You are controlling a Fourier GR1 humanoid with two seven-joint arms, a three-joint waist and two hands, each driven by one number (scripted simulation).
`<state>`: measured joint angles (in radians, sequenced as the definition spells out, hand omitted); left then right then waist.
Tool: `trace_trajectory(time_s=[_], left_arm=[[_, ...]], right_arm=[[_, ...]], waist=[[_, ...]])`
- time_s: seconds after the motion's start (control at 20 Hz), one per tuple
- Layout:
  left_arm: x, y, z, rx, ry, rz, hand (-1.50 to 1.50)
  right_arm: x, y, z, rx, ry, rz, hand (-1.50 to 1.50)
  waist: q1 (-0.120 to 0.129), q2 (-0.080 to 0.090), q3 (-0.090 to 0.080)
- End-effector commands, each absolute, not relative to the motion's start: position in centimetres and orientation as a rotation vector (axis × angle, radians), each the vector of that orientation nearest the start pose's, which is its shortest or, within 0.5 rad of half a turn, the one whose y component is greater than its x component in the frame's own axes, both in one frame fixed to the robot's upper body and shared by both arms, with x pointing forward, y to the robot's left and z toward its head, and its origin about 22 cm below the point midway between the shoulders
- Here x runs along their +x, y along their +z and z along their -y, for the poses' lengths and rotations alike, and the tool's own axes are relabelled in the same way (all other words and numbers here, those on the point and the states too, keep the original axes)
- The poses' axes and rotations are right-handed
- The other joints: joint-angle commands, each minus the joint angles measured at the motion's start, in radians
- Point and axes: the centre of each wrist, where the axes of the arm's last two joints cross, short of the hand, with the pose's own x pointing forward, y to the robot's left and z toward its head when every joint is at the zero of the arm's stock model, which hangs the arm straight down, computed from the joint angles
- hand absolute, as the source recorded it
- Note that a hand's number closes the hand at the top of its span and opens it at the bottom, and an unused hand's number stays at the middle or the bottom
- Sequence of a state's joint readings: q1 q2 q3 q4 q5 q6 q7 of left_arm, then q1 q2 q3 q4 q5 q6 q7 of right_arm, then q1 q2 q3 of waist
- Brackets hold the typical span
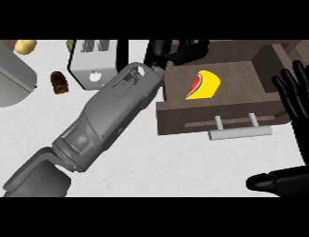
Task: Pick up the cup, place it into the drawer and close the drawer
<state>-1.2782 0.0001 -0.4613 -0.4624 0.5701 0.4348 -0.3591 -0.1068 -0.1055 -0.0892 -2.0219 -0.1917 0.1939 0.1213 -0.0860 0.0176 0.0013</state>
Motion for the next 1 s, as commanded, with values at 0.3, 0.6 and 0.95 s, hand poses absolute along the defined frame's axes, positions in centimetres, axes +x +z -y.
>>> trace_trajectory(time_s=[0.3,0.6,0.95], left_arm=[[42.6,12.1,-1.3,0.079,-0.399,1.872,-1.50],[42.5,13.8,-0.5,-0.040,-0.305,1.900,-1.50],[42.3,15.8,0.2,-0.260,-0.181,1.981,-1.50]], right_arm=[[23.2,14.4,24.9,0.235,0.208,2.031,-1.50],[23.9,13.3,24.6,0.261,0.158,2.028,-1.50],[22.7,13.6,25.6,0.319,0.126,1.999,-1.50]], waist=[[-0.041,0.011,0.001],[-0.019,0.010,0.000],[0.022,-0.006,-0.001]])
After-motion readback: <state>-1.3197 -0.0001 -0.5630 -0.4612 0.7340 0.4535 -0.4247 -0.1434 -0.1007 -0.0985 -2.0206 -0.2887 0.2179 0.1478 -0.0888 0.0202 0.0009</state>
